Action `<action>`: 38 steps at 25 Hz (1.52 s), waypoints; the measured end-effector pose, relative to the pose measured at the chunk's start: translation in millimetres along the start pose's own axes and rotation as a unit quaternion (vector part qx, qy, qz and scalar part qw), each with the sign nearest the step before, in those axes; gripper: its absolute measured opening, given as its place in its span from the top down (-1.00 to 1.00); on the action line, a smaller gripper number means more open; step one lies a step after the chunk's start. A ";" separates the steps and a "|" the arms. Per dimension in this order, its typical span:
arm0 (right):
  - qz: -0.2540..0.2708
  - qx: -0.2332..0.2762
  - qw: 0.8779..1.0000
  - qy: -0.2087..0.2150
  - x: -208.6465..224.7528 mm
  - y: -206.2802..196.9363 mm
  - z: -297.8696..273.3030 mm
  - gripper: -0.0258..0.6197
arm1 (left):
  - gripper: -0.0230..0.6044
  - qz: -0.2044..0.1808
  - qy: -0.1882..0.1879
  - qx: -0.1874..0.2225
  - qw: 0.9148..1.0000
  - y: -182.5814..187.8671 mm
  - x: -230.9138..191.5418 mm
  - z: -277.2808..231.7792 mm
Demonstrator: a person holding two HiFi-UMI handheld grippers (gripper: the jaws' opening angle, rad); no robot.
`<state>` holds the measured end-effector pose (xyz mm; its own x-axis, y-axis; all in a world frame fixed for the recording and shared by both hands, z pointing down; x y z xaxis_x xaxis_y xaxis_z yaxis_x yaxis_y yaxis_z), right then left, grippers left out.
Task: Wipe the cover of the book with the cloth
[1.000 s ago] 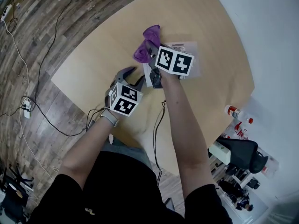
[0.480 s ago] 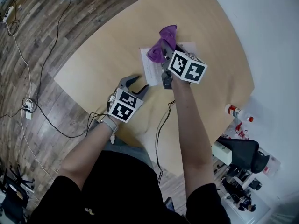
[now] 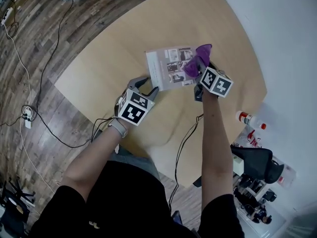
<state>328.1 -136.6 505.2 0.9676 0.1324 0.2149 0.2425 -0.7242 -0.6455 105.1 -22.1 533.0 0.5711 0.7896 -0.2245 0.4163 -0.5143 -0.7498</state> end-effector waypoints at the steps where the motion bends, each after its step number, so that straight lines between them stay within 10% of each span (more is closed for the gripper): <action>1: 0.006 0.006 1.000 -0.006 4.4 -1.5 0.4 0.50 | 0.29 0.000 0.000 -0.001 1.000 -0.4 0.3 -0.2; 10: 0.071 0.001 0.997 -0.012 17.6 -9.5 -0.3 0.47 | 0.29 0.000 -0.017 -0.009 1.000 -1.8 -1.5 0.5; 28: -0.015 -0.008 1.000 -0.018 0.5 -73.5 44.2 0.46 | 0.65 -0.008 0.027 0.002 1.000 -15.8 -28.6 36.2; 38: 0.017 -0.013 1.000 -0.005 -47.7 -57.7 50.9 0.47 | 0.38 -0.008 0.023 0.027 0.999 -21.0 -30.1 48.6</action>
<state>271.6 -66.7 494.8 0.9757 0.1142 0.1870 0.2085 -0.7461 -0.6323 44.8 -18.8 525.2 0.5974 0.7804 -0.1848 0.3867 -0.4822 -0.7861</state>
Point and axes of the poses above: the fingertips, and each gripper's own axes: z backward along the fingers, x to its right, y out of its top, the point moved 2 cm from there along z, backward along the fingers, and after that the axes turned 12 degrees about -z, right-handed, at the moved point
